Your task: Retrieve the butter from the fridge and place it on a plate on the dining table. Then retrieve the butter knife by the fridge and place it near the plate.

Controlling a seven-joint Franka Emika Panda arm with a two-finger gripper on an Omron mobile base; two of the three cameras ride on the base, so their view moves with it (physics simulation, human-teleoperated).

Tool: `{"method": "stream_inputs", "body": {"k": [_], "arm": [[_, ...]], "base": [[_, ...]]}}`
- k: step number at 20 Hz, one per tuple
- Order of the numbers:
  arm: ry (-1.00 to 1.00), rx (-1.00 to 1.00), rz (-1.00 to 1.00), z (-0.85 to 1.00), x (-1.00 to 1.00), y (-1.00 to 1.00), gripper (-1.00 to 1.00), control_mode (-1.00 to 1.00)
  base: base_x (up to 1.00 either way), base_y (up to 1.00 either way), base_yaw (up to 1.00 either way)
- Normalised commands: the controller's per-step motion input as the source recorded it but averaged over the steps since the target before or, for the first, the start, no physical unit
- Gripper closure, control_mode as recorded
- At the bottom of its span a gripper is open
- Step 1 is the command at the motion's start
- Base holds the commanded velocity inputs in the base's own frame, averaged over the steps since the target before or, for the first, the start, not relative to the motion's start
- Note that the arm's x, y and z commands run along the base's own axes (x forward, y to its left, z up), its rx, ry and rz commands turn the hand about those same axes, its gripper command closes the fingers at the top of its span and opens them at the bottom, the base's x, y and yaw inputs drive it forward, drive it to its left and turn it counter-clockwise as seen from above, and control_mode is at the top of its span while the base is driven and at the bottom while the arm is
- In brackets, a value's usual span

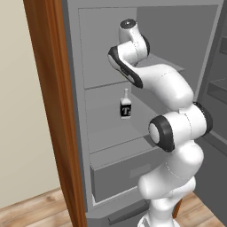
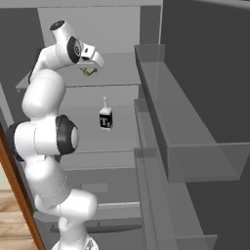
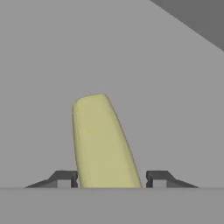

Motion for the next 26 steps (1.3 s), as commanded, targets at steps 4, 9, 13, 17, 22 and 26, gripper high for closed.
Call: {"method": "stream_inputs", "body": {"k": [4,9,13,17,22,26], "arm": [[0.01,0.12,-0.23,0.07,-0.61,-0.08,1.00,-1.00],[-0.05,0.02,-0.04,-0.03,-0.83,-0.05,1.00,-1.00],[-0.14,0.00,0.00,-0.09,-0.93,-0.17,1.00,-1.00],[-0.15,0.00,0.00,0.00,-0.91,-0.24,1.00,-1.00],[-0.09,0.04,0.01,0.00,-1.00,-0.25,1.00,-1.00],[0.00,0.12,0.04,0.01,-1.00,-0.13,1.00,-1.00]], "base": [[0.00,0.00,0.00],[0.00,0.00,0.00],[0.00,0.00,0.00],[0.00,0.00,0.00],[0.00,0.00,0.00],[0.00,0.00,0.00]]}}
